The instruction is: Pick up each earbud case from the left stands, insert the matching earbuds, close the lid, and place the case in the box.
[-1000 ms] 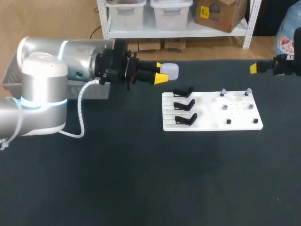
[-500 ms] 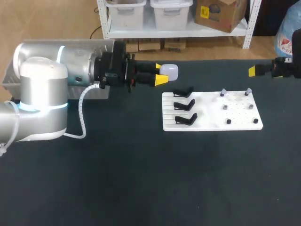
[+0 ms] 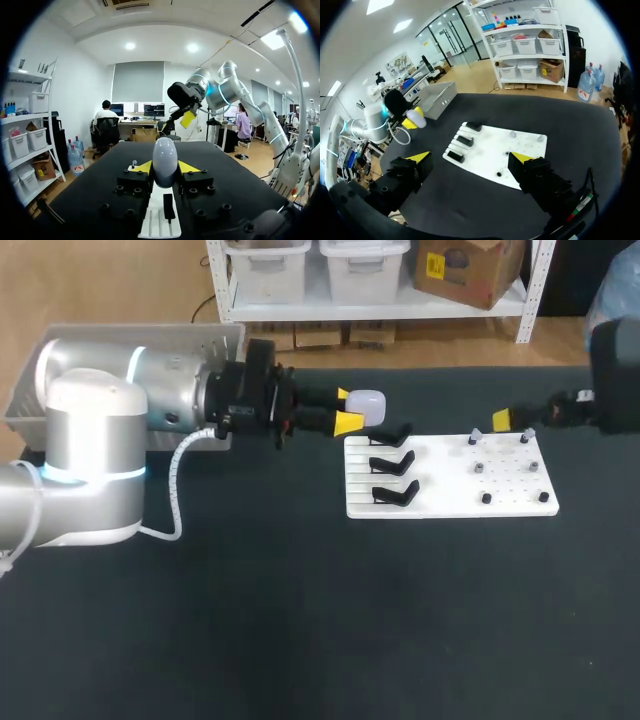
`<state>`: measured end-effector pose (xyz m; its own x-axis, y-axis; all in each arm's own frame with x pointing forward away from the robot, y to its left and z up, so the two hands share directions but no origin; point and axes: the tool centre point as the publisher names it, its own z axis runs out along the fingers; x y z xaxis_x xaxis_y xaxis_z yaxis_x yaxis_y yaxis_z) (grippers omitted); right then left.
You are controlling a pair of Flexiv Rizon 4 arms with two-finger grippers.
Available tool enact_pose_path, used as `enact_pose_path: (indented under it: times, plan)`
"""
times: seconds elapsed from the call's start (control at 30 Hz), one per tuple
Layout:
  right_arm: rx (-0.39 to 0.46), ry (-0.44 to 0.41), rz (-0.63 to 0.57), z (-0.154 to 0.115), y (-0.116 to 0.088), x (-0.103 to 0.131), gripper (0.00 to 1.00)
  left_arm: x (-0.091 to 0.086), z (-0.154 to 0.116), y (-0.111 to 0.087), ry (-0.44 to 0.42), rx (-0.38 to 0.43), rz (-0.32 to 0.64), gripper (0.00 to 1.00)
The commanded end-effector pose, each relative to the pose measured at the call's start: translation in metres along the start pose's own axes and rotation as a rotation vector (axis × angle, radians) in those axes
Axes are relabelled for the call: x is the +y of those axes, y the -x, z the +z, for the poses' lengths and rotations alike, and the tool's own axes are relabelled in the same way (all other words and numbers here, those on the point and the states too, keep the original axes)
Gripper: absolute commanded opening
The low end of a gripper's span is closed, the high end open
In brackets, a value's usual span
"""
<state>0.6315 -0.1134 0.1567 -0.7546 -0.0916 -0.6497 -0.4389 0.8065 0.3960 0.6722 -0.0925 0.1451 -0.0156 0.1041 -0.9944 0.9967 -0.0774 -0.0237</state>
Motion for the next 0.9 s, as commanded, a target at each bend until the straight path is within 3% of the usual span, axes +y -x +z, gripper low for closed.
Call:
enact_pose_path:
  times: [0.03,0.23,0.43,0.9]
  plan:
    - [0.004,0.029,-0.007,0.010,-0.005,0.024,1.00,0.003,0.002,-0.002,-0.014,0.000,0.002,0.00]
    - [0.014,0.125,-0.045,0.026,0.001,0.059,1.00,0.004,0.003,-0.002,-0.021,-0.003,0.006,0.00]
    - [0.053,0.165,-0.082,0.039,0.008,0.089,1.00,0.004,0.003,-0.002,-0.021,-0.003,0.006,0.00]
    - [0.111,0.228,-0.095,0.083,0.018,0.109,1.00,0.004,0.003,-0.002,-0.021,-0.003,0.006,0.00]
